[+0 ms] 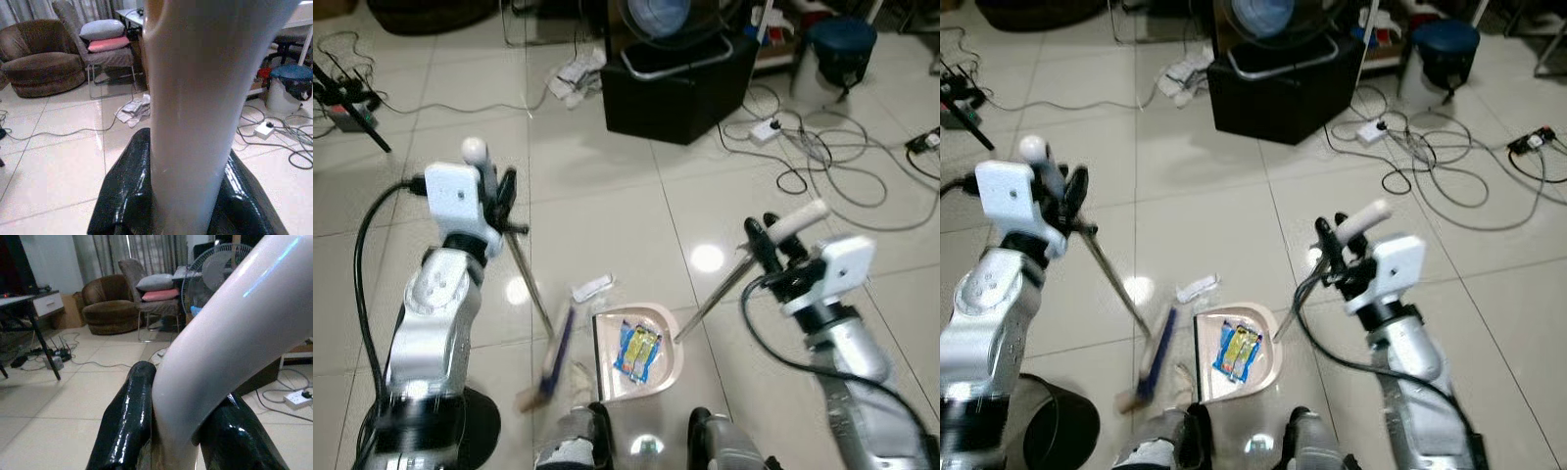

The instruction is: Sweep floor

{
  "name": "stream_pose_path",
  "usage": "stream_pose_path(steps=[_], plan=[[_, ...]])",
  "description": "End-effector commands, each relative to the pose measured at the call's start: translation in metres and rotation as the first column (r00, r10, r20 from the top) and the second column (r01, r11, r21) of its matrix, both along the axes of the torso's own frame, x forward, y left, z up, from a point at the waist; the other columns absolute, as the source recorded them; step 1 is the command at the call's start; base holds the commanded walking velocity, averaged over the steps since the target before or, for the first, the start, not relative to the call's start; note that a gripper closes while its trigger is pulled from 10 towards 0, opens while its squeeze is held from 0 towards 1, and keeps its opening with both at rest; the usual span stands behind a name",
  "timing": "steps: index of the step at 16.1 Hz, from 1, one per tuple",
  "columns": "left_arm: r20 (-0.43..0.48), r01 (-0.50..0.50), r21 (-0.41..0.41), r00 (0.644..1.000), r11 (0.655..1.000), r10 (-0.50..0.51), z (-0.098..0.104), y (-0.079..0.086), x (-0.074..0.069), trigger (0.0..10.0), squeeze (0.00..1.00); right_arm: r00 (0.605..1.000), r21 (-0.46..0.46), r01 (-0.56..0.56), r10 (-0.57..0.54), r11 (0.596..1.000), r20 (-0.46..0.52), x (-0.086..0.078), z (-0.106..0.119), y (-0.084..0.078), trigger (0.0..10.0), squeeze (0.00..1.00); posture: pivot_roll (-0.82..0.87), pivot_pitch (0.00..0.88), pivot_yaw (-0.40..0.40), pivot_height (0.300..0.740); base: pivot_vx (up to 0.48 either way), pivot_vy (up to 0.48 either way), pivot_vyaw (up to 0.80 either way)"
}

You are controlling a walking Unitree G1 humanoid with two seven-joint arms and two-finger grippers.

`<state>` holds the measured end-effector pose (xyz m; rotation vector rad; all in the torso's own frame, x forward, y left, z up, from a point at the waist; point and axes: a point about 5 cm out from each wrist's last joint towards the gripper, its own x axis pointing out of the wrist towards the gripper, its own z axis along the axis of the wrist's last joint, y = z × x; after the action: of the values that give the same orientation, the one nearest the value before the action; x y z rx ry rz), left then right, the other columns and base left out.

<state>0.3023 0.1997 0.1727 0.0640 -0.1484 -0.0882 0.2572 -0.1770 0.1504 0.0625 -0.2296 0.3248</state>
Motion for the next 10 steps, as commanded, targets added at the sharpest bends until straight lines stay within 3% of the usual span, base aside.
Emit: stream_pose_path(steps=[1,5,6,10], plan=[[-0.001,0.006,0.008,1.0,1.0,-0.006,0.0,-0.001,-0.007,10.0,0.0,1.0,0.043,0.013,-0.014,0.999,0.019,-0.003,0.018,-0.003,10.0,0.0,-0.03,0.123,0.086,0.74,0.0,0.0,0.0],[-0.055,-0.034,0.024,0.998,0.999,0.035,-0.017,-0.001,-0.025,10.0,0.0,0.999,0.066,0.039,-0.04,0.997,0.009,-0.003,0.039,0.004,10.0,0.0,-0.03,0.11,0.082,0.74,0.0,0.0,0.0],[-0.069,-0.051,0.022,0.996,0.998,0.052,-0.022,-0.001,-0.032,10.0,0.0,0.999,0.076,0.034,-0.035,0.997,0.012,0.0,0.05,0.008,10.0,0.0,-0.03,0.099,0.069,0.74,0.0,-0.289,0.0],[-0.073,-0.065,0.022,0.995,0.998,0.067,-0.023,-0.002,-0.036,10.0,0.0,0.998,0.115,0.009,-0.016,0.993,0.061,0.009,0.078,0.014,10.0,0.0,-0.02,0.087,0.046,0.74,0.0,-0.427,0.0]])
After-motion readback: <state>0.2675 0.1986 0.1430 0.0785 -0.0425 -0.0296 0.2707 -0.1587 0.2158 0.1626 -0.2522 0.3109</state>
